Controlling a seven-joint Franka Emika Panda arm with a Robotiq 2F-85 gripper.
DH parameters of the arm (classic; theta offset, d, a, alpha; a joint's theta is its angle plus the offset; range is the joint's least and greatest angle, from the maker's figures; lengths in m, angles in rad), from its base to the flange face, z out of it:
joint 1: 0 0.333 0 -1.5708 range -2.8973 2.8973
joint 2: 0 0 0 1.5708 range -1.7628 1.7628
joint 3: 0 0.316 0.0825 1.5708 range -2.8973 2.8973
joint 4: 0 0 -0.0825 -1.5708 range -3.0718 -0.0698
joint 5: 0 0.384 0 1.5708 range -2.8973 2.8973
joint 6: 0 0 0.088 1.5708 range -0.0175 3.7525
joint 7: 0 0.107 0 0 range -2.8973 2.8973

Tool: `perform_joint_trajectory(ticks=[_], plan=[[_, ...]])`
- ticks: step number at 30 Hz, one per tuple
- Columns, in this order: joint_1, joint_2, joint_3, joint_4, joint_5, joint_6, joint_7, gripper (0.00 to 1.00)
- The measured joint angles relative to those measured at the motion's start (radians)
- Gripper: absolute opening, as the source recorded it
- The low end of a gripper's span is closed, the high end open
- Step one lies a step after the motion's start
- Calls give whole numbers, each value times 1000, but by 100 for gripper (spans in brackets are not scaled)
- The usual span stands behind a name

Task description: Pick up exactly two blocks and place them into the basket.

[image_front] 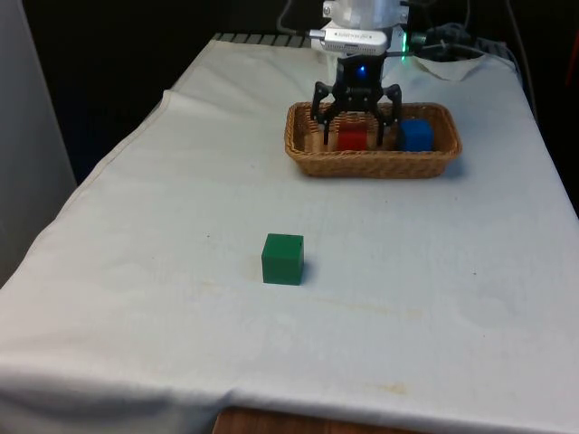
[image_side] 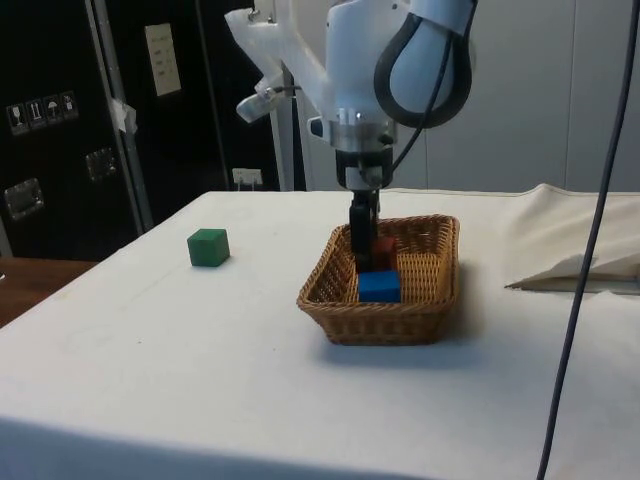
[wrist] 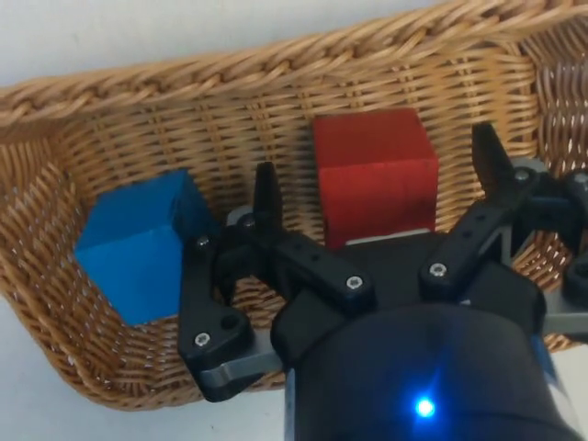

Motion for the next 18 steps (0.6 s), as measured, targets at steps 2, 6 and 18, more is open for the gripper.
perform_joint_trajectory(ticks=[2, 6, 18], plan=[[0, -10, 0, 3, 0, -1, 6, 100], [2, -52, 1, 1, 0, -30, 22, 100], [8, -171, 7, 5, -4, -118, 84, 100]])
